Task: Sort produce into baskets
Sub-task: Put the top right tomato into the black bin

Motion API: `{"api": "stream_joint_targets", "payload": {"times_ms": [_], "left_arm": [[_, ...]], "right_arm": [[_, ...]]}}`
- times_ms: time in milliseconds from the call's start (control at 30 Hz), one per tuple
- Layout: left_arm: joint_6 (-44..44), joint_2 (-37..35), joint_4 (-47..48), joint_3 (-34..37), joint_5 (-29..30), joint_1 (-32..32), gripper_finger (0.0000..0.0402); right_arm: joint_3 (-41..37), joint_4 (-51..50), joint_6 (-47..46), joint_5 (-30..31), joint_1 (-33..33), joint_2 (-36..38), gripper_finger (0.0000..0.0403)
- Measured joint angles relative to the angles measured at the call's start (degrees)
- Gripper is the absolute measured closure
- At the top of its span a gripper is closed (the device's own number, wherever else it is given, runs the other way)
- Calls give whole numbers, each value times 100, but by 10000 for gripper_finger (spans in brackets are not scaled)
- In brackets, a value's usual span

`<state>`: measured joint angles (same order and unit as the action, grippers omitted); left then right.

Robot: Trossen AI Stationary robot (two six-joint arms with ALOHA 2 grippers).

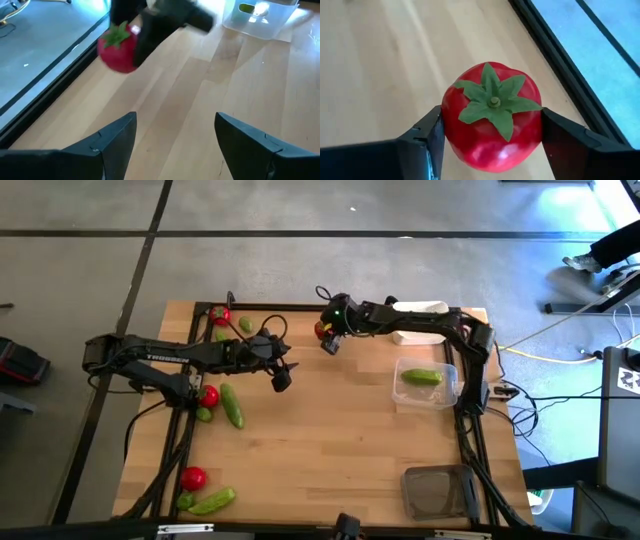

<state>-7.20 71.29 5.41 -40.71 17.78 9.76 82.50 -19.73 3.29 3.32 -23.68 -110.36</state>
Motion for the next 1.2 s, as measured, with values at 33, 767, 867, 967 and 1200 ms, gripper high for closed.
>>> {"api": "stream_joint_targets", "payload": {"times_ms": [33,767,867,967,1200], "left_arm": [[-4,0,1,0,0,0,137],[-15,0,-2,0,0,-2,137],[-17,0,-2,0,0,-2,137],[-20,0,-2,0,0,-2,137],[-19,-2,-2,0,0,-2,137]], "right_arm": [[0,-149,2,10,65,105,164],[0,-3192,-909,755,2055,1964,166],[0,-3505,-1124,914,2361,2070,166],[0,-3813,-1412,1020,2663,2158,166],[-9,-4359,-2326,1142,3363,2298,166]]}}
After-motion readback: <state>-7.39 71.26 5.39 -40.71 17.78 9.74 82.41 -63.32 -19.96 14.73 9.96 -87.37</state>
